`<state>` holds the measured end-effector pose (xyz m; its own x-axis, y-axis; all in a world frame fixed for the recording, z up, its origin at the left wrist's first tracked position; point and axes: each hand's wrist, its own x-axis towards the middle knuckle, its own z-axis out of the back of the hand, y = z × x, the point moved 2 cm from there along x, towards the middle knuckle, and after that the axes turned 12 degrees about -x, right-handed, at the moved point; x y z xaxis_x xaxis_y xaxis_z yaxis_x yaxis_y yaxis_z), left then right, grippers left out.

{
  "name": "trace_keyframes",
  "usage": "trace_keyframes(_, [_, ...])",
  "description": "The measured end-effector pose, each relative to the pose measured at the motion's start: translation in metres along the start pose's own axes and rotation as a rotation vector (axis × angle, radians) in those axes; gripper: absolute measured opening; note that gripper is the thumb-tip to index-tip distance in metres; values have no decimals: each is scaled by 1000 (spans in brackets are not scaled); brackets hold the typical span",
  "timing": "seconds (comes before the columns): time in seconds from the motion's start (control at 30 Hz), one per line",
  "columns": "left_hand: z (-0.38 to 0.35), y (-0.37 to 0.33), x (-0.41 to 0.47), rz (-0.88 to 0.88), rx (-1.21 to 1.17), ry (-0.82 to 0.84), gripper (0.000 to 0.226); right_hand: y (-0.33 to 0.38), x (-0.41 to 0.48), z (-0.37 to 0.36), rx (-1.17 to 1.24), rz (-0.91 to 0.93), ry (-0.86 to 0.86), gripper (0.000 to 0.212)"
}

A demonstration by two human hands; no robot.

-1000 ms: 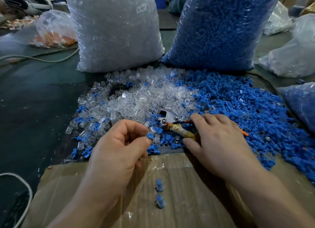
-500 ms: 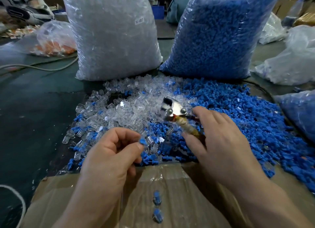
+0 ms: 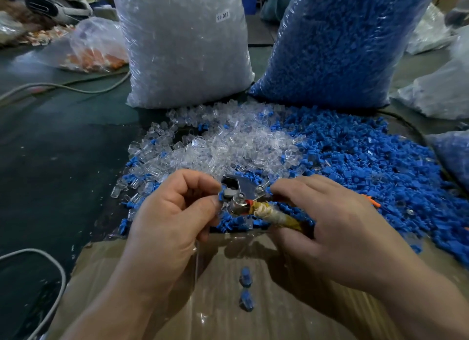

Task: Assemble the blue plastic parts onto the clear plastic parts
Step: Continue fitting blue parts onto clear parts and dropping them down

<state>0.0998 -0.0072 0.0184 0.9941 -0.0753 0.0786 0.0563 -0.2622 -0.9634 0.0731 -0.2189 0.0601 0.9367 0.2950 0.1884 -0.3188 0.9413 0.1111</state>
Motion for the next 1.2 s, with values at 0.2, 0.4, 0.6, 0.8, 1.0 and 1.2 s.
trace_keyframes(0.2, [-2, 0, 0, -13, 47, -7, 33, 1, 3, -2, -12, 3, 59, 55])
trace_keyframes(0.4, [0, -4, -2, -25, 18, -13, 18, 6, 6, 0, -25, -10, 72, 42])
trace_keyframes(0.6, [1, -7, -2, -28, 140, -106, 29, 0, 2, -4, -81, -86, 4, 46])
trace_keyframes(0.8, [-17, -2, -8, 154, 270, -18, 31, -13, 16, -17, -243, -169, 134, 67])
trace_keyframes(1.0, [-22, 2, -11, 121, 386, -45, 29, -6, 12, -15, -175, -108, -24, 53])
trace_keyframes(1.2, [-24, 2, -13, 9, 479, -5, 25, 28, 7, -16, -81, 105, -147, 24])
